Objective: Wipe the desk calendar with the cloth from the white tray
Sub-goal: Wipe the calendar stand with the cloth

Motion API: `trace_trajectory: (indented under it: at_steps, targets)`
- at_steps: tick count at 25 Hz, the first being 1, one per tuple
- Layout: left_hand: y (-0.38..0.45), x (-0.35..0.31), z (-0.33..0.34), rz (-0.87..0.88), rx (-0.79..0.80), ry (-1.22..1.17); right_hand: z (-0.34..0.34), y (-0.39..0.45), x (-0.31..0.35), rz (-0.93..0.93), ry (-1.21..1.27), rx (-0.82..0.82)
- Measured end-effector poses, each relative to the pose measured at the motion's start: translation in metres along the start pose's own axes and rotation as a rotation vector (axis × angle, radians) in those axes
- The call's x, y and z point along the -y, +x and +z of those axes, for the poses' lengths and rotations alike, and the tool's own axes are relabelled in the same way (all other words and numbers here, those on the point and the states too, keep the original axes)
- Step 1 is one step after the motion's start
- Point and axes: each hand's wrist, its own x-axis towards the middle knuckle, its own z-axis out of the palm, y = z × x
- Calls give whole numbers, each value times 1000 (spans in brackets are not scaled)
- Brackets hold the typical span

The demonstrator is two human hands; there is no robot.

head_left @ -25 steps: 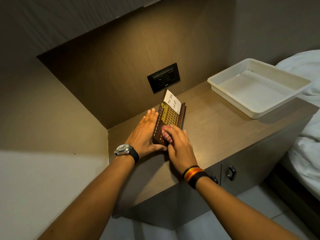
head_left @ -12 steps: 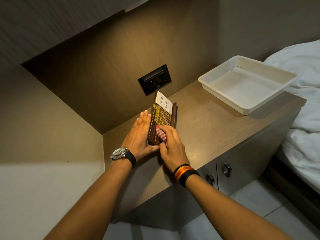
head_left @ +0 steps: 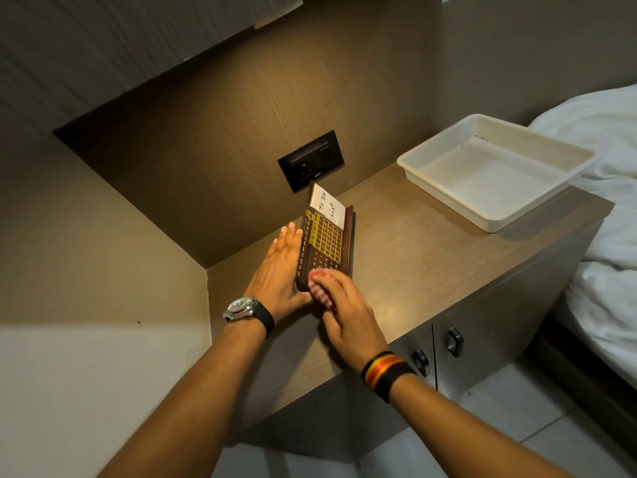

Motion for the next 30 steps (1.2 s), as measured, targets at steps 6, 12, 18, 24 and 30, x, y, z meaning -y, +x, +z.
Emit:
trace_trajectory:
  at_steps: [6,12,18,24,30]
  targets:
    - [4,-6,-1,-6,0,0,-10,56,9,138,49,-96]
    - [0,-3,0,3,0,-18,-10,8,-3,-46,24,-13]
    - [1,-8,-2,-28,3,-7,-8,29,2,92,57,-40]
    - [11,-16,-7,-47,51,100,-49,35,-16,46,97,13]
    - [18,-33,-4,-155,65,-6,-60,114,-35,139,35,62]
